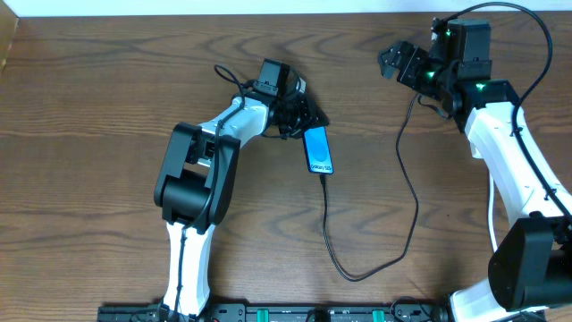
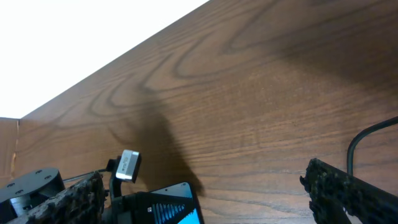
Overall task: Plug charger to phone and switch on socket
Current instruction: 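Lower the charging phone onto the table with the left gripper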
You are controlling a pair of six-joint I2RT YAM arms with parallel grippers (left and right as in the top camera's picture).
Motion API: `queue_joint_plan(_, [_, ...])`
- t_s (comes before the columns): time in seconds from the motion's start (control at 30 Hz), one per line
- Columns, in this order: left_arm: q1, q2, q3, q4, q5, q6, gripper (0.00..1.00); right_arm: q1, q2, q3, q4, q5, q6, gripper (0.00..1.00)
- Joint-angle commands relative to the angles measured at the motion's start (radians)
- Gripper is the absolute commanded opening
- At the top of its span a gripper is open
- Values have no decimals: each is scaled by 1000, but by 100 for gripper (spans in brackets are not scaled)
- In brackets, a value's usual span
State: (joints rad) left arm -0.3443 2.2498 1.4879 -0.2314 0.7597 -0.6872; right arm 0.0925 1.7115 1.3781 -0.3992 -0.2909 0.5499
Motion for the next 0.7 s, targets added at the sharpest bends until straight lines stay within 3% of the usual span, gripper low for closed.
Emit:
queue_joint_plan(0.0, [-6, 18, 8, -14, -16, -6, 34, -1, -21, 6, -2, 9, -17, 98])
queue_joint_plan(0.2, [-6, 18, 8, -21, -17, 2, 49, -1, -21, 6, -6, 9, -17, 99])
queue_joint_plan(0.37, [-6, 18, 8, -43, -40, 24, 54, -1, -21, 6, -8, 9, -17, 99])
queue_joint_plan(0.67, [-6, 18, 8, -211, -304, 24, 61, -1, -21, 6, -10, 9, -17, 99])
